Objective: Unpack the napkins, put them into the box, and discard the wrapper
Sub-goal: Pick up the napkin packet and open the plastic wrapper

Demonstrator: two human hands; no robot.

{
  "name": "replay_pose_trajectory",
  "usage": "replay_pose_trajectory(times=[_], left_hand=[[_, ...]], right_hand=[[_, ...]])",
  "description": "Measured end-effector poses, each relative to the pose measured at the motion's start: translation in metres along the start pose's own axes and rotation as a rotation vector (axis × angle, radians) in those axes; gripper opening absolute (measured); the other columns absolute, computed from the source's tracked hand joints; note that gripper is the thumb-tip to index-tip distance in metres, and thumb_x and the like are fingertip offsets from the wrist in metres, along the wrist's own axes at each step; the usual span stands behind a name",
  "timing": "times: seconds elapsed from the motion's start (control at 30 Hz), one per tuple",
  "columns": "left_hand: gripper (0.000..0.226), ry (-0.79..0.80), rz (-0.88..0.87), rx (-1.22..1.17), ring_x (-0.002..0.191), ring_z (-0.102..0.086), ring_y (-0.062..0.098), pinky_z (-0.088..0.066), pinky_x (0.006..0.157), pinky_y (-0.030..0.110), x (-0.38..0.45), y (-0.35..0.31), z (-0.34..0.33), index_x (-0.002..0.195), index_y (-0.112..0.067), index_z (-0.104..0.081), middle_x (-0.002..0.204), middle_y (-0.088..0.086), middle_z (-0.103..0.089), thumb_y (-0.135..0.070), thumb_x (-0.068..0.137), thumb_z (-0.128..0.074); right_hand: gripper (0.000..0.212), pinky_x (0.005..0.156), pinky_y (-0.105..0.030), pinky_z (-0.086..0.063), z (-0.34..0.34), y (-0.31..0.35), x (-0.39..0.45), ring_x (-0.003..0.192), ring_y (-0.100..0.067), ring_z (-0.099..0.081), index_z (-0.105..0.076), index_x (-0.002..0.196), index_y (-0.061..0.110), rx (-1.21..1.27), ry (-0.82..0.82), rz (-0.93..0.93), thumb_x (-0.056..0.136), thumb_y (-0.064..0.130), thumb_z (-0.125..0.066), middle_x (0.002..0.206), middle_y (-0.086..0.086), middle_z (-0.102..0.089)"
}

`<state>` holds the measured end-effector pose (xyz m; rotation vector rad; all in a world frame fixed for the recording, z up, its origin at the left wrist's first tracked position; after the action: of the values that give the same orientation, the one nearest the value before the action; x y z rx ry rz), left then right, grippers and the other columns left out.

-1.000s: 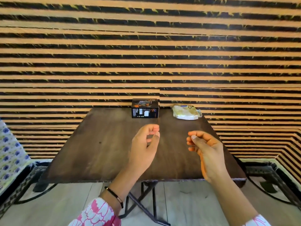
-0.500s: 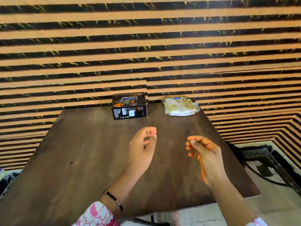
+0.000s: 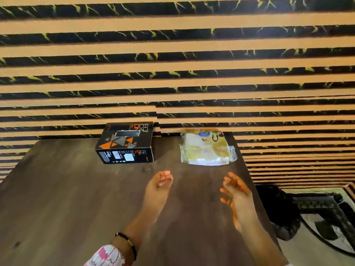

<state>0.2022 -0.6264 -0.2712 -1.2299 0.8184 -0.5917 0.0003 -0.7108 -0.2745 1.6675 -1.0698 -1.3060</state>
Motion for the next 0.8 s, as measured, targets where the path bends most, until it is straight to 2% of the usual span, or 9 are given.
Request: replay_pose_trajectory(times=[0.1, 0.17, 0.3, 0.37, 0.47, 0.53, 0.57, 0.67, 0.8], left_hand=[[0.025, 0.028, 0.065, 0.042, 0.114, -0.055, 0.016, -0.039, 0.092, 0.026, 0.026, 0.012, -0.020, 0.115, -0.017, -0.054, 0.119, 0.002, -0.060, -0.020, 0.090, -0.055], [0.041, 0.043, 0.086, 0.070, 0.121, -0.050, 0.015, -0.036, 0.095, 0.024, 0.043, 0.017, -0.032, 0.130, -0.013, -0.045, 0.131, 0.004, -0.054, -0.020, 0.091, -0.054], [0.055, 0.034, 0.115, 0.103, 0.134, -0.037, 0.016, -0.030, 0.107, 0.030, 0.073, 0.021, -0.046, 0.139, -0.016, -0.033, 0.146, 0.003, -0.040, -0.022, 0.090, -0.056], [0.059, 0.015, 0.123, 0.062, 0.137, -0.032, 0.017, -0.028, 0.106, 0.027, 0.085, 0.021, -0.053, 0.141, -0.014, -0.029, 0.149, 0.005, -0.034, -0.017, 0.090, -0.057], [0.060, 0.060, 0.078, 0.038, 0.129, -0.039, 0.003, -0.031, 0.097, 0.014, 0.097, 0.016, -0.067, 0.142, -0.015, -0.027, 0.142, -0.005, -0.039, -0.010, 0.090, -0.055], [0.051, 0.141, 0.026, 0.056, 0.105, -0.049, -0.018, -0.038, 0.083, 0.002, 0.101, 0.015, -0.078, 0.134, -0.023, -0.036, 0.125, -0.018, -0.049, -0.004, 0.089, -0.054], [0.048, 0.153, 0.014, 0.061, 0.099, -0.051, -0.022, -0.040, 0.079, 0.000, 0.102, 0.016, -0.081, 0.128, -0.027, -0.039, 0.118, -0.022, -0.052, -0.002, 0.089, -0.053], [0.039, 0.136, 0.018, 0.013, 0.108, -0.055, -0.005, -0.043, 0.081, 0.001, 0.100, 0.015, -0.082, 0.123, -0.020, -0.045, 0.113, -0.017, -0.058, 0.000, 0.089, -0.051], [0.036, 0.129, 0.022, 0.025, 0.105, -0.056, -0.003, -0.043, 0.081, 0.003, 0.087, 0.012, -0.068, 0.120, -0.022, -0.048, 0.113, -0.010, -0.062, -0.003, 0.090, -0.052]], right_hand=[[0.043, 0.075, -0.037, -0.044, 0.011, -0.005, 0.049, 0.098, -0.022, -0.056, -0.051, 0.128, 0.018, -0.011, -0.019, -0.098, 0.087, 0.007, -0.058, 0.120, -0.001, -0.057], [0.048, 0.079, -0.040, -0.043, 0.016, -0.007, 0.077, 0.101, -0.024, -0.055, -0.045, 0.134, 0.019, -0.032, -0.007, -0.140, 0.089, 0.007, -0.055, 0.110, 0.001, -0.059], [0.054, 0.071, -0.036, -0.046, 0.016, -0.009, 0.119, 0.100, -0.025, -0.056, -0.039, 0.137, 0.025, -0.064, -0.016, -0.161, 0.089, 0.006, -0.054, 0.116, -0.004, -0.055], [0.055, 0.067, -0.033, -0.047, 0.014, -0.012, 0.135, 0.098, -0.025, -0.057, -0.038, 0.137, 0.026, -0.074, -0.011, -0.171, 0.088, 0.008, -0.055, 0.119, -0.006, -0.056], [0.050, 0.068, -0.034, -0.048, 0.010, -0.017, 0.151, 0.096, -0.024, -0.059, -0.041, 0.135, 0.026, -0.091, 0.013, -0.170, 0.089, 0.012, -0.055, 0.117, -0.006, -0.059], [0.043, 0.069, -0.034, -0.049, 0.006, -0.020, 0.154, 0.092, -0.024, -0.061, -0.046, 0.130, 0.026, -0.120, 0.053, -0.171, 0.090, 0.013, -0.054, 0.112, -0.005, -0.062], [0.040, 0.068, -0.033, -0.049, 0.004, -0.021, 0.153, 0.089, -0.023, -0.061, -0.048, 0.128, 0.025, -0.127, 0.068, -0.168, 0.090, 0.013, -0.053, 0.110, -0.005, -0.063], [0.037, 0.067, -0.033, -0.049, 0.005, -0.025, 0.147, 0.085, -0.022, -0.062, -0.050, 0.126, 0.024, -0.111, 0.070, -0.161, 0.090, 0.014, -0.053, 0.110, -0.004, -0.064], [0.042, 0.071, -0.035, -0.050, 0.007, -0.028, 0.128, 0.087, -0.022, -0.062, -0.044, 0.130, 0.028, -0.115, 0.122, -0.172, 0.091, 0.016, -0.053, 0.109, 0.003, -0.062]])
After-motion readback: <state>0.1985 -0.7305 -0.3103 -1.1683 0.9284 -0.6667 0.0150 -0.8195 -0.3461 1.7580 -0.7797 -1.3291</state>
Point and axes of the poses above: each hand's wrist, its own x-axis towards the middle knuckle, its own z-axis out of the back of the hand, y = z × x, the point moved 3 cm from there along x, towards the middle knuckle
